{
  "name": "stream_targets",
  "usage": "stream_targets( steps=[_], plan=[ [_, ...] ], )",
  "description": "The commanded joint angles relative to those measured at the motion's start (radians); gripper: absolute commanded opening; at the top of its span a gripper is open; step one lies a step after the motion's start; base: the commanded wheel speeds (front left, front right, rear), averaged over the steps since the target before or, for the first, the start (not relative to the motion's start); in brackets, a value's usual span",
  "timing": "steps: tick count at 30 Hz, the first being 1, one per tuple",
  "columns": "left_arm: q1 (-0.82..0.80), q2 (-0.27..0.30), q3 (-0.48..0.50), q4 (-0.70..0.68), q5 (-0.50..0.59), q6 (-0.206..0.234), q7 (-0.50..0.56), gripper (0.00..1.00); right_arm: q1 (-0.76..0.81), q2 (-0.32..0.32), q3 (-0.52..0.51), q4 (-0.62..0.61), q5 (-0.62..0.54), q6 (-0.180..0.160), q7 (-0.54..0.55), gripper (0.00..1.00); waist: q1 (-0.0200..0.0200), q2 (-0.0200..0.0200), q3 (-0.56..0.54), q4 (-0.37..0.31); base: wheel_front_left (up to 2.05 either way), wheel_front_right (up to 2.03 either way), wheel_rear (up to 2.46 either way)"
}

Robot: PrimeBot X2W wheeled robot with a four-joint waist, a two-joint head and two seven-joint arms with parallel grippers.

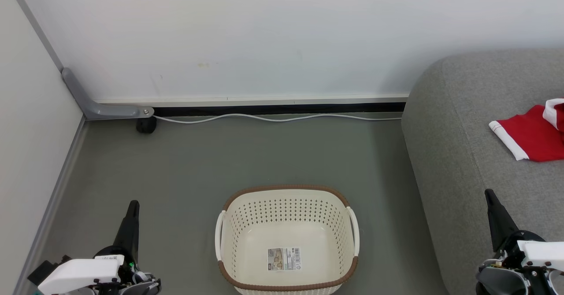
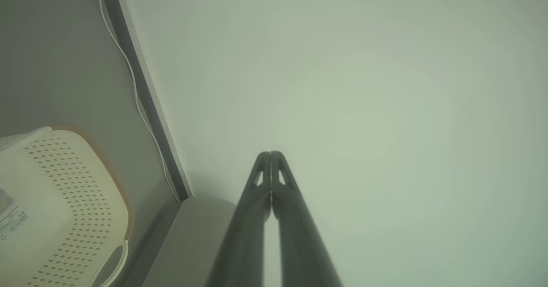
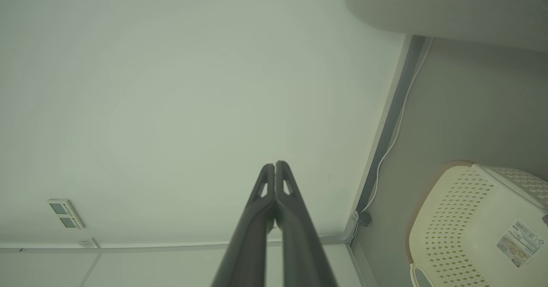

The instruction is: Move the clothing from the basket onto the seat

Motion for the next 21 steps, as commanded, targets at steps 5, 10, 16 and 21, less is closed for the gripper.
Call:
stream_targets(
  steps=[5, 10, 16, 21],
  plan=[
    [-0.058, 0.018, 0.032, -0.029, -0.004, -0.008, 0.006, 0.00, -0.016, -0.010, 0.017, -0.032, 0.011, 0.005, 0.008, 0.00, -0.0001, -0.0001, 0.000, 0.000, 0.00, 0.00, 0.00],
    [-0.058, 0.018, 0.032, -0.029, -0.004, -0.008, 0.006, 0.00, -0.016, -0.010, 0.017, -0.032, 0.011, 0.005, 0.008, 0.00, -0.0001, -0.0001, 0.000, 0.000, 0.00, 0.00, 0.00],
    [-0.058, 0.018, 0.032, -0.029, -0.004, -0.008, 0.006, 0.00, -0.016, -0.010, 0.017, -0.032, 0.011, 0.005, 0.008, 0.00, -0.0001, -0.0001, 0.000, 0.000, 0.00, 0.00, 0.00],
    [-0.058, 0.018, 0.032, -0.029, -0.004, -0.008, 0.006, 0.00, -0.016, -0.010, 0.017, -0.032, 0.011, 0.005, 0.008, 0.00, -0.0001, -0.0001, 0.000, 0.000, 0.00, 0.00, 0.00]
  ],
)
